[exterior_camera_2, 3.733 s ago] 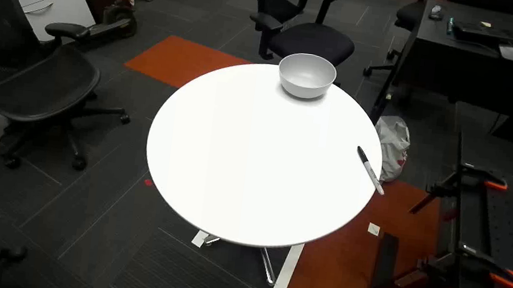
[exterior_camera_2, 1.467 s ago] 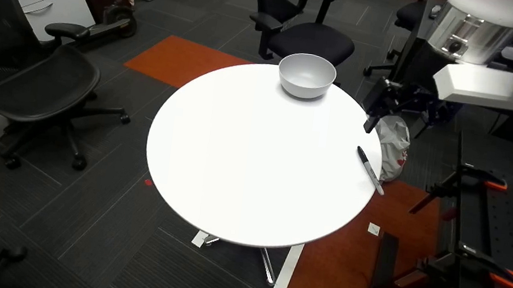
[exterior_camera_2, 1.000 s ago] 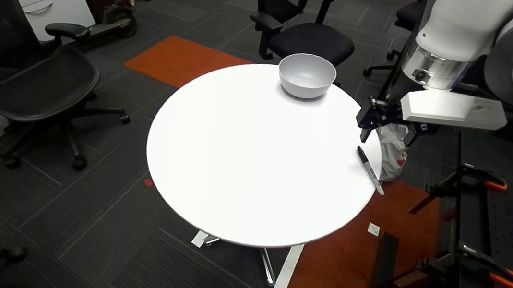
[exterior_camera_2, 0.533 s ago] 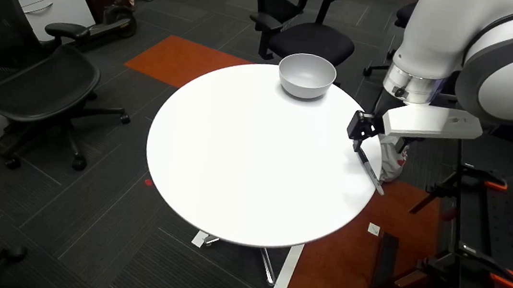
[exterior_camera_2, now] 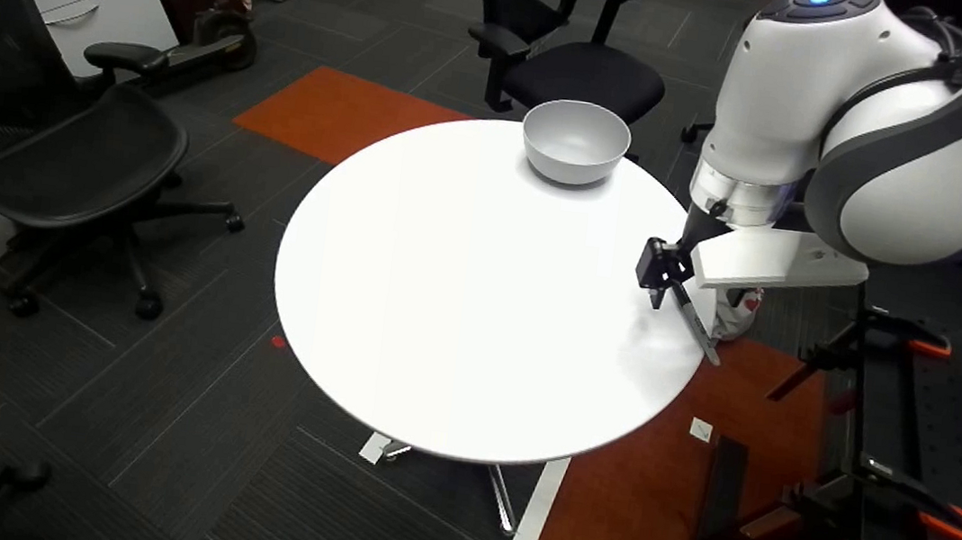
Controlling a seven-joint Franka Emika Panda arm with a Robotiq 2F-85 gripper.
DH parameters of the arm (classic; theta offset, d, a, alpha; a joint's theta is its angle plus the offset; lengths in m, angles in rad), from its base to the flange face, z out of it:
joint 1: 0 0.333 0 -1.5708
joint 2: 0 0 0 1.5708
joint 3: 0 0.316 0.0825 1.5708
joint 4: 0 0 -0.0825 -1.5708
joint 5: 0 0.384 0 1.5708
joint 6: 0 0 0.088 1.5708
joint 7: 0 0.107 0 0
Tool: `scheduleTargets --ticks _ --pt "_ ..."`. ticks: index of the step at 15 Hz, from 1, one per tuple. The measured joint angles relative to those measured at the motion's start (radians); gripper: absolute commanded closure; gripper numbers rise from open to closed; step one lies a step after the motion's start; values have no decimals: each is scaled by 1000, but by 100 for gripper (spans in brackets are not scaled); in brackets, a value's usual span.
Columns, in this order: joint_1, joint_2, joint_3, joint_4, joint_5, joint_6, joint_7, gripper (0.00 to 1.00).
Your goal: Pick the pen on the table and put it in the bowl
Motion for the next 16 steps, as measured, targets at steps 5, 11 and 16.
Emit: scheduleTargets --ticks 5,11,16 --pt "9 46 -13 29 21 0 0 29" --pt "13 64 -13 48 58 2 -2 69" --pt "21 65 -13 60 79 3 -2 100"
